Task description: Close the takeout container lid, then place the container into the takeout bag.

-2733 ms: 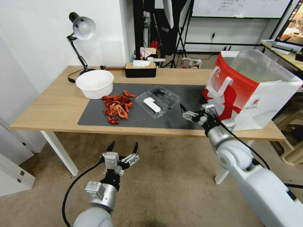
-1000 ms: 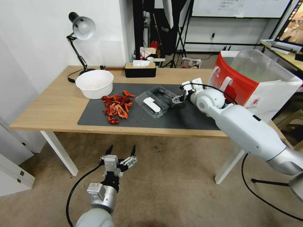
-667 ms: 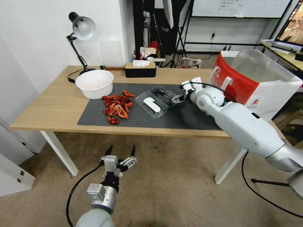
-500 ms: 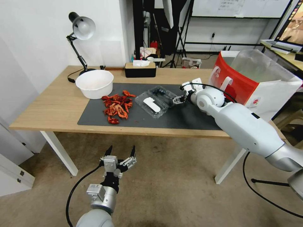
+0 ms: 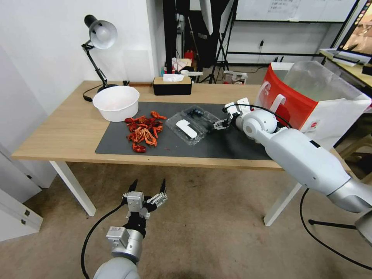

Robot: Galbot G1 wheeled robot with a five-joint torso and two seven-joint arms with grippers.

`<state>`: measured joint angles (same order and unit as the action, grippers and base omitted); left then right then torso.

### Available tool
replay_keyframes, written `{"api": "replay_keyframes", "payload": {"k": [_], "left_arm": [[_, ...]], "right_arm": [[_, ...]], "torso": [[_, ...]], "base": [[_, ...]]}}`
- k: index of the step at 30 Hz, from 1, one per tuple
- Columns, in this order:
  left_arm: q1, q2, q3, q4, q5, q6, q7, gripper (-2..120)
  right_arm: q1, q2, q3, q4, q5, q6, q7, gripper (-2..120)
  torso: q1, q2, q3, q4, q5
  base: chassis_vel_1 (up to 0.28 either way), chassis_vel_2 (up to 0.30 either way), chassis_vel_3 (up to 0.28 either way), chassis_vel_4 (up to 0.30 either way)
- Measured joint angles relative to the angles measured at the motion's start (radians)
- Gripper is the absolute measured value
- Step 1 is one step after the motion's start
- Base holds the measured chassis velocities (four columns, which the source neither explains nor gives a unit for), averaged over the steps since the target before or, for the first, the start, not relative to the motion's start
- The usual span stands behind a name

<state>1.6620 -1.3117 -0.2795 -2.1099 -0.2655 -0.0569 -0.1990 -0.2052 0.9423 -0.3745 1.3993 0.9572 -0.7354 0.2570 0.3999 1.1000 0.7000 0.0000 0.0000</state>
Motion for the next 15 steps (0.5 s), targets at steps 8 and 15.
{"api": "replay_keyframes", "payload": {"k": [8, 15], "left_arm": [[0.000, 0.000, 0.004, 0.006, 0.002, -0.005, 0.000, 100], [-0.001, 0.000, 0.005, 0.008, 0.003, -0.006, 0.000, 100]], "right_arm": [[-0.010, -0.013, -0.002, 0.019, 0.006, 0.000, 0.024, 100], [-0.018, -0.029, -0.001, 0.044, 0.011, 0.000, 0.048, 100]], "torso": [[0.000, 0.000, 0.000, 0.0000, 0.0000], [0.000, 0.000, 0.000, 0.0000, 0.0000]], "base": [[0.000, 0.000, 0.000, 0.000], [0.000, 0.000, 0.000, 0.000]]}}
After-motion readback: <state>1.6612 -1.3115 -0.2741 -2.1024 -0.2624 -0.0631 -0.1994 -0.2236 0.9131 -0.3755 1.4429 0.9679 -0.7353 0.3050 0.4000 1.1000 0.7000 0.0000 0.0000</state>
